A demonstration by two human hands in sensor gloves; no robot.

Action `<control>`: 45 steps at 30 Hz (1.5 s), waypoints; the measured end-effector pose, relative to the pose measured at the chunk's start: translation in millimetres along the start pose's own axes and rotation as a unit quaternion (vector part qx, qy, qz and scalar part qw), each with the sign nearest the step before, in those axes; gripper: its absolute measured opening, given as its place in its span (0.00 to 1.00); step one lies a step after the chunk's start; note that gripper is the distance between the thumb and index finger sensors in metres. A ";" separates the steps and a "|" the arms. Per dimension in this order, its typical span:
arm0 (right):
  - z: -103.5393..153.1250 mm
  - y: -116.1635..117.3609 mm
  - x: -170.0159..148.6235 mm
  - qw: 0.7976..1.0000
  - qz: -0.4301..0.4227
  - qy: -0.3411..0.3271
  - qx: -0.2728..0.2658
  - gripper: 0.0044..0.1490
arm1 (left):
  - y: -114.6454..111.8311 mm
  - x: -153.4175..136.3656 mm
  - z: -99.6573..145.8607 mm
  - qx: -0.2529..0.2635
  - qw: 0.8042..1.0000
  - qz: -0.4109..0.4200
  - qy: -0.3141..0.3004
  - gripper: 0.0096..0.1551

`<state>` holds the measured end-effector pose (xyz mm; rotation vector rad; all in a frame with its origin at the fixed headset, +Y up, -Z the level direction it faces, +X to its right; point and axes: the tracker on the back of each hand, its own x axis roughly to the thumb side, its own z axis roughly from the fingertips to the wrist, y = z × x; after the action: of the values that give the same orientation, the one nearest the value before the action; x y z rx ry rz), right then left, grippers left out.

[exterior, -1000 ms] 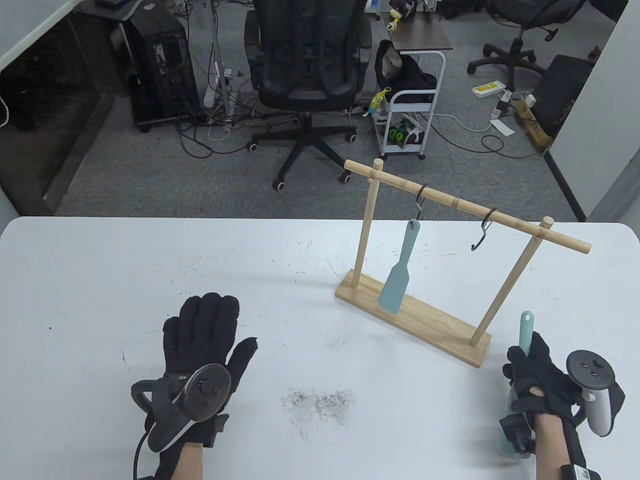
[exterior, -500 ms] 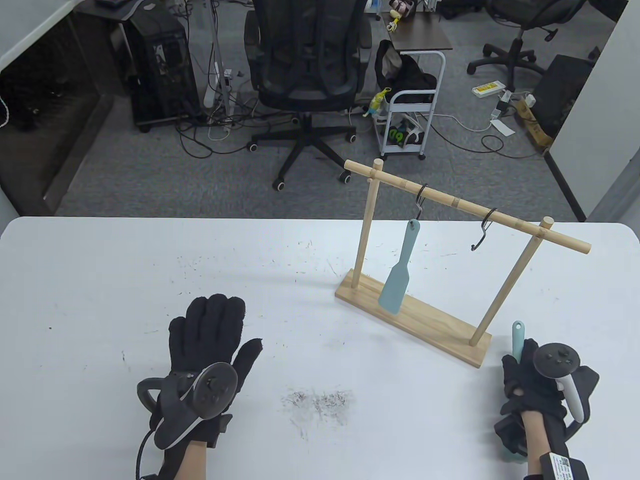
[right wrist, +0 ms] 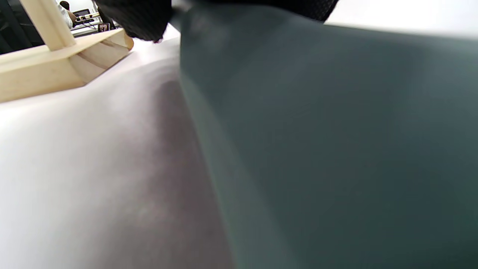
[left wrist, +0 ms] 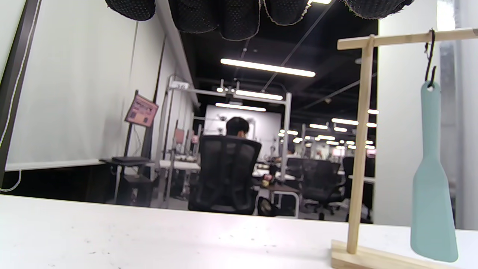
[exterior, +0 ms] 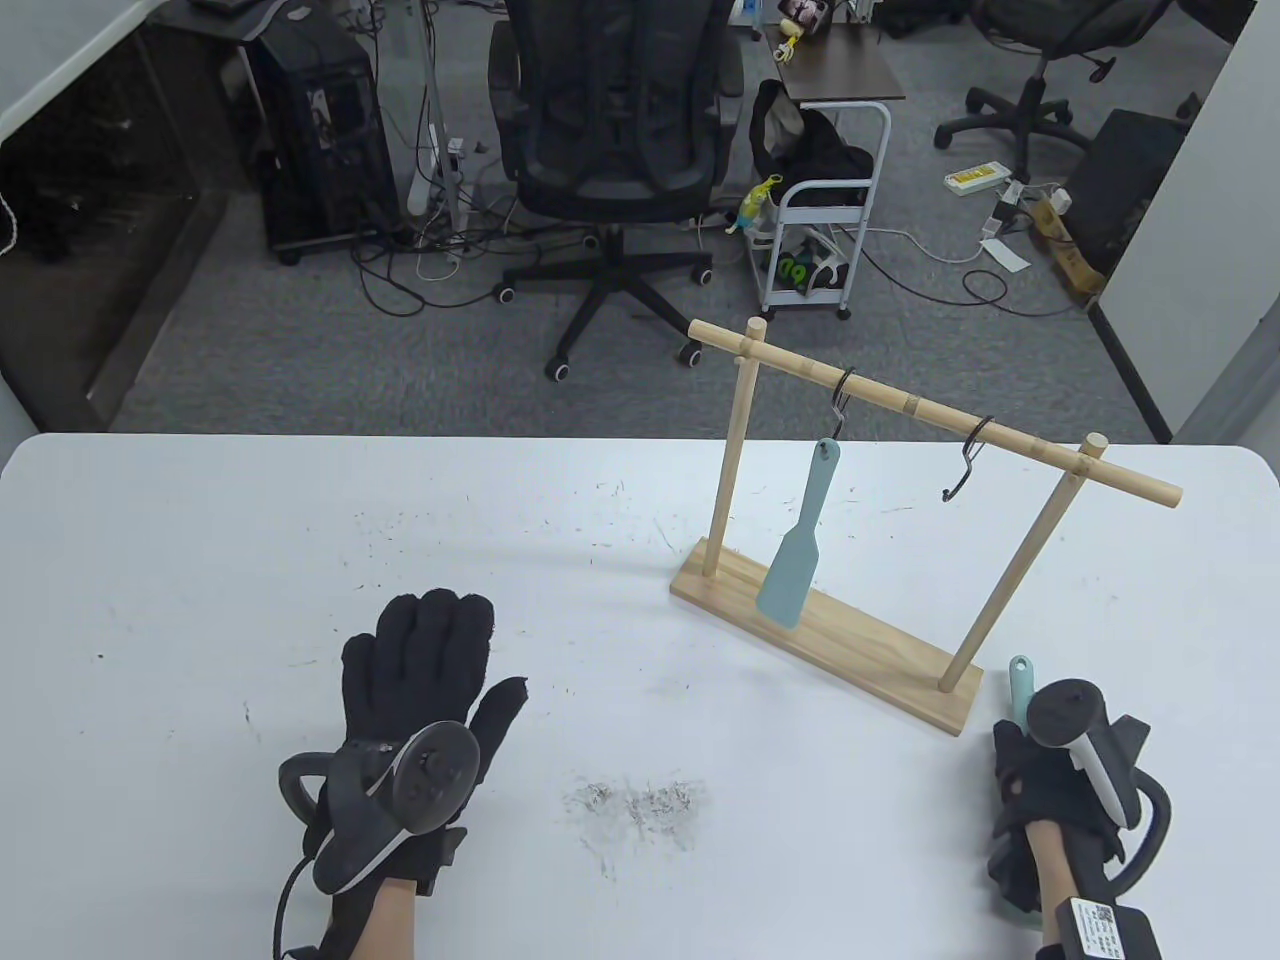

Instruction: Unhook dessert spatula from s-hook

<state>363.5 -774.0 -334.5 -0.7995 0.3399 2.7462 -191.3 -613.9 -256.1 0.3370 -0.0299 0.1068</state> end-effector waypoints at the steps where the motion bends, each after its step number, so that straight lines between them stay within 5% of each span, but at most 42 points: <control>1: 0.0 0.6 1.0 1.000 0.006 0.001 0.000 0.43 | -0.2 -0.1 -0.1 0.000 1.000 0.000 0.000 0.46; 24: 3.3 7.5 14.8 0.994 0.104 0.020 -0.006 0.40 | -2.0 -1.4 -0.6 -0.002 1.000 0.001 0.003 0.46; 45: 22.2 -16.0 5.5 0.999 -0.005 -0.039 -0.001 0.44 | -3.2 -3.3 -0.7 -0.003 1.000 0.004 0.003 0.46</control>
<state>353.1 -751.5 -321.7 -0.6892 0.3155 2.7602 -194.2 -617.0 -257.9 0.3308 -0.0256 0.1160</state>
